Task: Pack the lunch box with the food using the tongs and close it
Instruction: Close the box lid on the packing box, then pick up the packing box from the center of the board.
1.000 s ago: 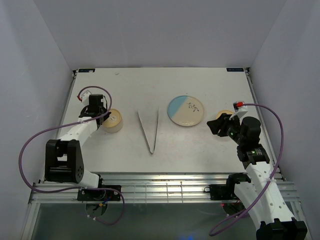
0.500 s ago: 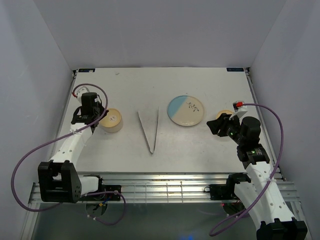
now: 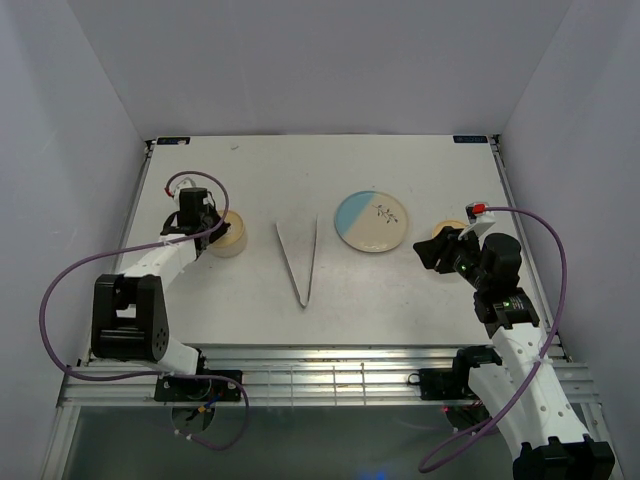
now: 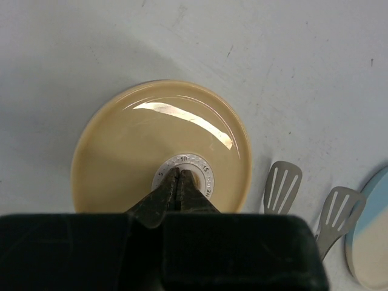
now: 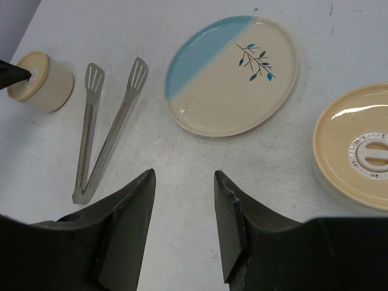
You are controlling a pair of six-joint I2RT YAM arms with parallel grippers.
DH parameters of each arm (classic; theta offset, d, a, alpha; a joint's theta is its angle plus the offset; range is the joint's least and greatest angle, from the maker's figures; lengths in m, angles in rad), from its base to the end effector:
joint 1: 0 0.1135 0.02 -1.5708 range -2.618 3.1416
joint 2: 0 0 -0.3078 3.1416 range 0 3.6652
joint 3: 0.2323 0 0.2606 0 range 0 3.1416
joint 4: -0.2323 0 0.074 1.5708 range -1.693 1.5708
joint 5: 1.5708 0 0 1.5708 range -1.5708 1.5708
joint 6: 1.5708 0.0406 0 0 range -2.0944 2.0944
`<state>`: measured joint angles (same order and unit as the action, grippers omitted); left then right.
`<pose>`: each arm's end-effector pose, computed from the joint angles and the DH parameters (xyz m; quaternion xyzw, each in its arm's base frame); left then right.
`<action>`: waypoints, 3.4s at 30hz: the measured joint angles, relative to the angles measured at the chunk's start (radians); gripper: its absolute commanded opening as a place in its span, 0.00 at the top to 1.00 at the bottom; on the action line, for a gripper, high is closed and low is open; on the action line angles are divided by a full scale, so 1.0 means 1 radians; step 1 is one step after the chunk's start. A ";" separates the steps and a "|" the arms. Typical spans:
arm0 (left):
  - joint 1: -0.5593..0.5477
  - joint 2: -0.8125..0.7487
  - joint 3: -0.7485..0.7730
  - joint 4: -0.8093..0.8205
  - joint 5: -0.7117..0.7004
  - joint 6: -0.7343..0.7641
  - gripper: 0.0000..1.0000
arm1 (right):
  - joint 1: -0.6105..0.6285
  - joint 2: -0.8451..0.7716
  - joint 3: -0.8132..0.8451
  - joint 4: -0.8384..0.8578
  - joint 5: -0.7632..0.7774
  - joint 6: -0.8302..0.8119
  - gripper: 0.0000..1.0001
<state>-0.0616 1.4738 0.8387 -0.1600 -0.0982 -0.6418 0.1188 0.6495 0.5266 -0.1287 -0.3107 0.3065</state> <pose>0.3097 -0.0151 0.2360 -0.2823 0.8807 -0.0875 0.3703 0.1405 0.0293 0.3001 -0.0212 0.7862 0.2473 0.5660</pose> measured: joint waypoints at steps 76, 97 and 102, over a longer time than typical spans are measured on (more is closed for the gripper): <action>0.102 -0.218 -0.188 0.067 0.058 -0.047 0.27 | 0.734 1.604 1.436 -0.139 0.146 0.008 0.19; 0.110 -0.209 -0.269 0.139 0.058 -0.038 0.29 | 0.736 1.683 1.437 -0.035 0.015 0.019 0.29; 0.121 -0.205 -0.269 0.165 0.072 -0.034 0.29 | 0.741 1.717 1.443 0.014 0.035 0.060 0.29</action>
<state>0.0597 1.2690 0.5694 0.0051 -0.0257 -0.6758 0.8597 2.3669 1.9694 -0.1143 -0.2752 0.3664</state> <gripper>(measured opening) 0.711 0.710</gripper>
